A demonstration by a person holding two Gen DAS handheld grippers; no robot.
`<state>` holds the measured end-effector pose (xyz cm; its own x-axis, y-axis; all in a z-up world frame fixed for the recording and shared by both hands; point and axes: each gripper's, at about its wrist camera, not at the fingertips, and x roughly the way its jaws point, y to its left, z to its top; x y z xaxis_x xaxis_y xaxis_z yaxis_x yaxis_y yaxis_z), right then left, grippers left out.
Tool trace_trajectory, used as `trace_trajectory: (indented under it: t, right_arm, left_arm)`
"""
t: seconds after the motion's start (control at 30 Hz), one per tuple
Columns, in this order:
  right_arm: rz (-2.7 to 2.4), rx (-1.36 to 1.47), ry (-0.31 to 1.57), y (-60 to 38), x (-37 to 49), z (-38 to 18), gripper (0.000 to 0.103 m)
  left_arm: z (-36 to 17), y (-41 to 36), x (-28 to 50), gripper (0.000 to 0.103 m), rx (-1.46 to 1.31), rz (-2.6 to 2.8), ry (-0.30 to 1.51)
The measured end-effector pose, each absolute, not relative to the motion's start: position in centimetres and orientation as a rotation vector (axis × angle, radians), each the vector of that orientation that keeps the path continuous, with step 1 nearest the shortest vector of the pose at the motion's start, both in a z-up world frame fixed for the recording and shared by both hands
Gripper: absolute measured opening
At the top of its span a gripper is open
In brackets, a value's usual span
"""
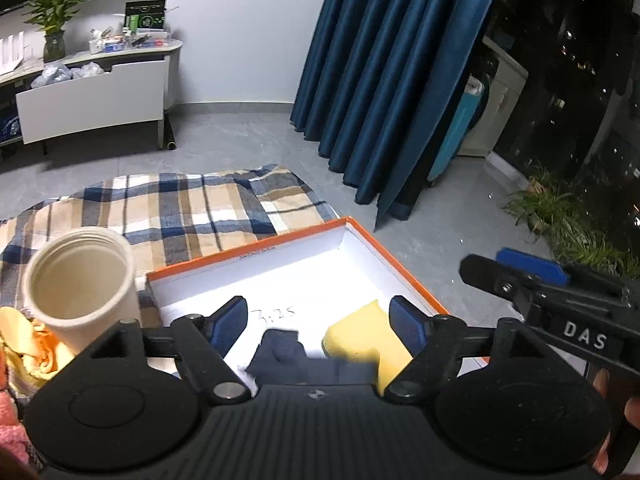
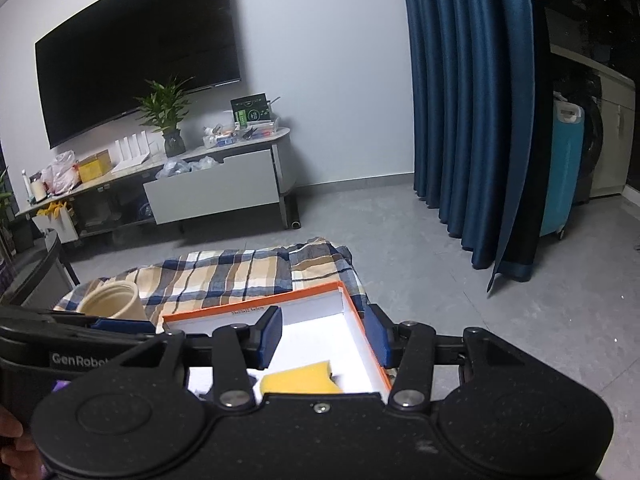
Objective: Organize soft objects
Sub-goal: 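Open both grippers to drop the glove and sponge into the box, then grasp the pink plush bunny with the left gripper while the right grasps the plastic bag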
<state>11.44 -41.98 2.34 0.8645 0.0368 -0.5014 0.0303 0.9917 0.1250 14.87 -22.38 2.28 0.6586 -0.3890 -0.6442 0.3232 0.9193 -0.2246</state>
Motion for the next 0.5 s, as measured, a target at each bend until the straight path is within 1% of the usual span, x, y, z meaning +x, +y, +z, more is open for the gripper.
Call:
trace_trajectory:
  t: [0.1,0.33,0.5]
  right_arm:
    - [0.008,0.141,0.527,-41.4,10.5,2.9,0.057]
    - [0.052,0.117,0.505,-39.0,7.4,4.5,0.067]
    - [0.093,0.105,0.499,-36.5,6.0,5.0,0.070]
  left_arm:
    - [3.0,-21.6,14.2,0.082,-0.105,-0.399,0.745]
    - [5.0,-19.7,11.7,0.087,-0.102,-0.350,0.708]
    - [5.7,-17.6,9.4,0.089,-0.116,-0.312,0.687]
